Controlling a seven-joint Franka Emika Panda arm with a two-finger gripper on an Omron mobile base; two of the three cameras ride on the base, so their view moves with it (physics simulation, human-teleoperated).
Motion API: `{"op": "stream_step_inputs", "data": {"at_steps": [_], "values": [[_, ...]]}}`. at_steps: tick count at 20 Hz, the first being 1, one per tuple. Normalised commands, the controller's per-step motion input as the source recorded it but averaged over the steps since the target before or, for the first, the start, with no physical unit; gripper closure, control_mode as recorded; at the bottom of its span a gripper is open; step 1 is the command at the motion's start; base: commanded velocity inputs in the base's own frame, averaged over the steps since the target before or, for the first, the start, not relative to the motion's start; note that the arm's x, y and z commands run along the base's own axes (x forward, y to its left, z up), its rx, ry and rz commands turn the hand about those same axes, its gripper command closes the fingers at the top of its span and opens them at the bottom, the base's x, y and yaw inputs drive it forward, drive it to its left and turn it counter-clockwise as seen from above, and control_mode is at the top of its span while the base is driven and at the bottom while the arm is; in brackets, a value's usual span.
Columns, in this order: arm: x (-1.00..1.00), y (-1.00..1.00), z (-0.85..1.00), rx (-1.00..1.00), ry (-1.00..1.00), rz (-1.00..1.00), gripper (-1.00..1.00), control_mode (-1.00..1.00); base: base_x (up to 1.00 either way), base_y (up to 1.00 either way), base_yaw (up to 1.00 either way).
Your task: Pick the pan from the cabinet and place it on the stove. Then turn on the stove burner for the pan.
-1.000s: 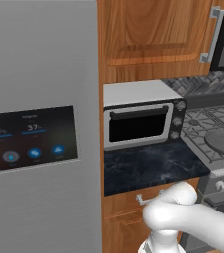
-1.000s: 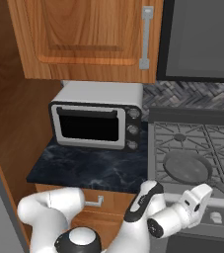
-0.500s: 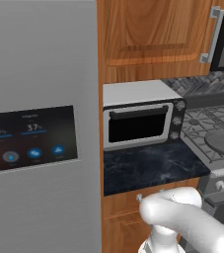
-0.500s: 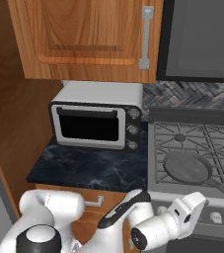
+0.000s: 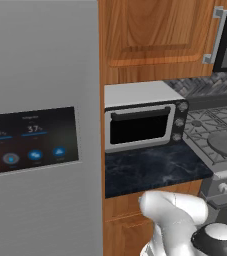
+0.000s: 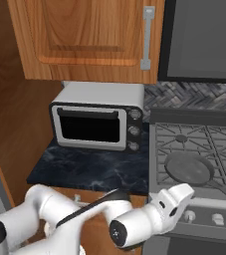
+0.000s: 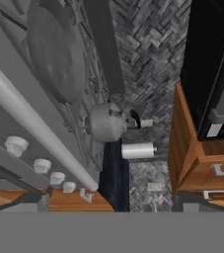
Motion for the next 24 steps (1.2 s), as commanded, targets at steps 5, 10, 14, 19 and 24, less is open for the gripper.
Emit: {"op": "stream_step_inputs", "data": {"at_steps": [5, 10, 14, 19, 24], "values": [[-0.40, 0.26, 0.71, 0.15, 0.00, 0.21, -1.00, -1.00, 0.00, 0.00, 0.00], [-0.54, 0.04, 0.42, 0.26, -0.01, 0.27, -1.00, -1.00, 0.00, 0.00, 0.00], [-0.65, 0.00, 0.01, 0.40, -0.05, 0.29, -1.00, -1.00, 0.00, 0.00, 0.00], [-0.41, 0.19, 0.00, 0.39, 0.00, 0.19, -1.00, -1.00, 0.00, 0.00, 0.00], [-0.04, 0.34, -0.05, 0.36, 0.01, 0.12, -1.00, -1.00, 0.00, 0.00, 0.00]]}}
